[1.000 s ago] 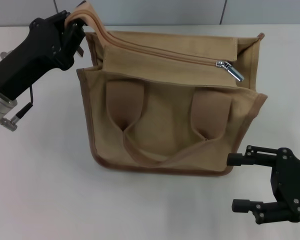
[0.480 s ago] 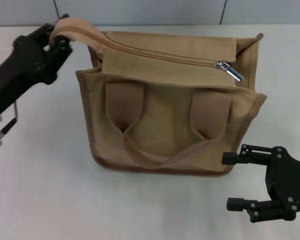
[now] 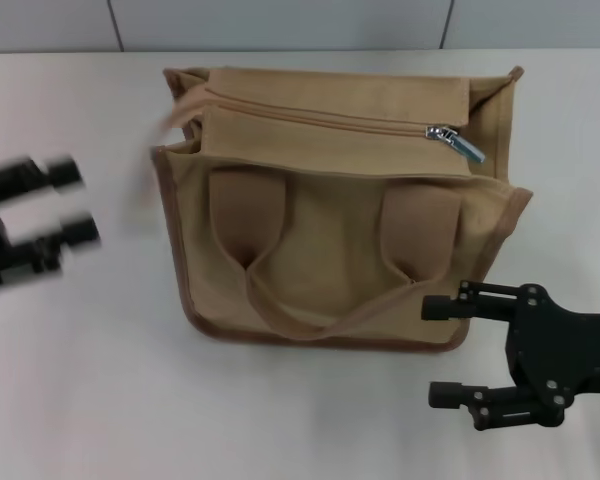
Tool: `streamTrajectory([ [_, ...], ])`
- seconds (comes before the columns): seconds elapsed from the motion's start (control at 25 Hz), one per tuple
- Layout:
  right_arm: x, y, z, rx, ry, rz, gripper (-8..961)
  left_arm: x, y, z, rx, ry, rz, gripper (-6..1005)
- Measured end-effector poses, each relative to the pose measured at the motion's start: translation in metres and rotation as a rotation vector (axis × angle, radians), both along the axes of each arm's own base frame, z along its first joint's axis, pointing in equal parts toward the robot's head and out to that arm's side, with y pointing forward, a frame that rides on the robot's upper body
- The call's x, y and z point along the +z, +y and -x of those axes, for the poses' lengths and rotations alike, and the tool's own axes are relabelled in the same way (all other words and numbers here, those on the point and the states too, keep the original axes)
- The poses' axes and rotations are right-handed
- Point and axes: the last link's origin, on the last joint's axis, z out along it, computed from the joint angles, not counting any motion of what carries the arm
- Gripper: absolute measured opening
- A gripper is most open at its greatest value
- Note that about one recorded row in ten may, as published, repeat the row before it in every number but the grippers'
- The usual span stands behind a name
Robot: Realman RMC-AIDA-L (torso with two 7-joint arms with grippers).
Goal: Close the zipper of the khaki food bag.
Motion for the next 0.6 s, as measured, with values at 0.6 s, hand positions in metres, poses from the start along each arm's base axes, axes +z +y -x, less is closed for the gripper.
streamTrajectory([
  [0.6, -0.019, 0.002, 0.002, 0.002, -0.025, 0.005, 801, -0.092, -0.027, -0.029, -0.265, 0.072, 0.172, 835],
])
